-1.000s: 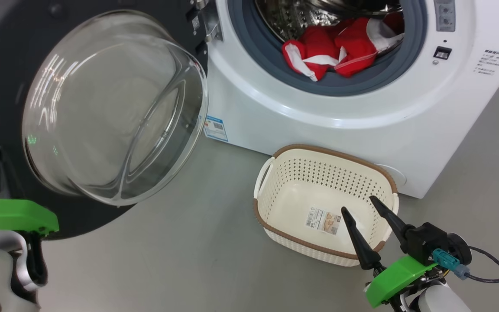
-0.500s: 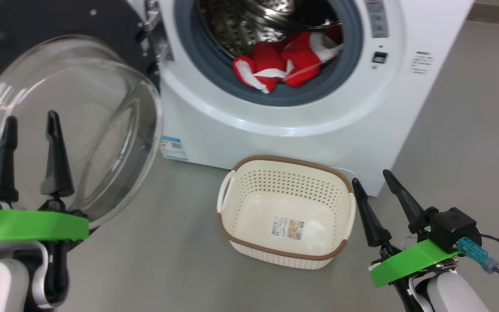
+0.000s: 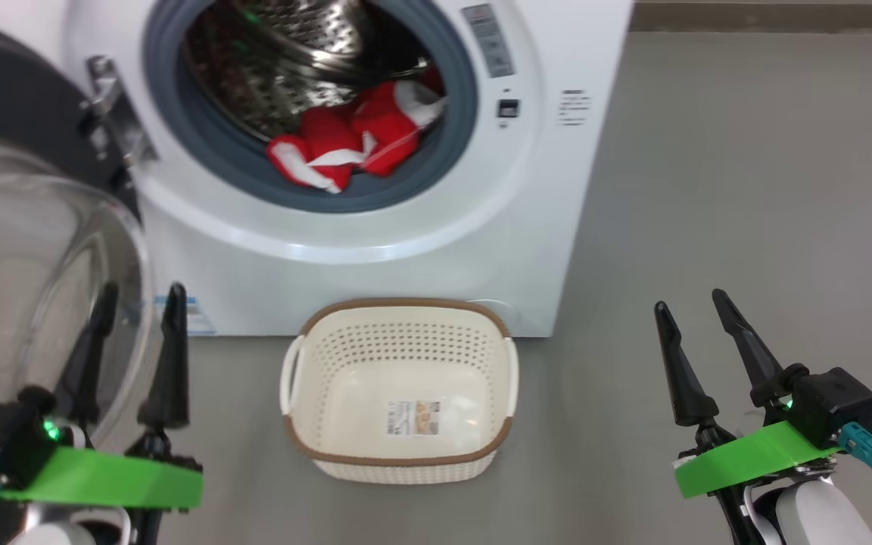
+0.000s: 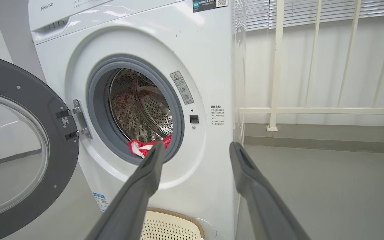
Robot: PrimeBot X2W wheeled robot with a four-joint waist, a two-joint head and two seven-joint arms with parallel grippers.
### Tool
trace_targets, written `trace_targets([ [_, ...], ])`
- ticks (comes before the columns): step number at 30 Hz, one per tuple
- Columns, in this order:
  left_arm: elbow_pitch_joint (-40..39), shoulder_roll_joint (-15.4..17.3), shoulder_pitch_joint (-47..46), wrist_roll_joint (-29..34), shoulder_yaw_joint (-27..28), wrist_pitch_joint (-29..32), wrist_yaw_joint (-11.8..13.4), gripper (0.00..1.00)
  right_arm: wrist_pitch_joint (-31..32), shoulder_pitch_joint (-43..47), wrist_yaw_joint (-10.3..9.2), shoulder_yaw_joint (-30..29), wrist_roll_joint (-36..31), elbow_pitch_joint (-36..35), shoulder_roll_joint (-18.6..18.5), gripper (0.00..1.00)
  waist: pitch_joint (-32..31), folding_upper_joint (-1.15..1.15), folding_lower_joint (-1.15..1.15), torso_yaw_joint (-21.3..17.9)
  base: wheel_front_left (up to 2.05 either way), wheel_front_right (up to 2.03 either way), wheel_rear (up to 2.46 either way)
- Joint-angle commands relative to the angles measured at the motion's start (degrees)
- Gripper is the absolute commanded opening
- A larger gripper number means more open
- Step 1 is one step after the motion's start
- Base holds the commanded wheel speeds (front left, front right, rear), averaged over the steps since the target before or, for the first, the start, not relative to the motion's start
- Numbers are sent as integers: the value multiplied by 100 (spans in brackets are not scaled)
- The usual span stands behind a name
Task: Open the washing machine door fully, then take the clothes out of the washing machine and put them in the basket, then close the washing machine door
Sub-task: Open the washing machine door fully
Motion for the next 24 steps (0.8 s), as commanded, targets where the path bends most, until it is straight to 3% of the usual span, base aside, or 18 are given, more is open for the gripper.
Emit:
trace_targets([
  [1,-53,178,65,95,191,-96,-63,100,-36,-46,36,141,-73,-212,16,100,-164,0,0,-557,0,0,0],
  [11,431,-15,786,261,268,-250,-177,100,-36,168,36,260,-37,-425,-78,100,-351,0,0,-1056,0,0,0],
  [24,954,-515,1271,894,622,-263,-580,100,-36,539,36,265,-156,-464,-153,100,-633,0,0,-1211,0,0,0],
])
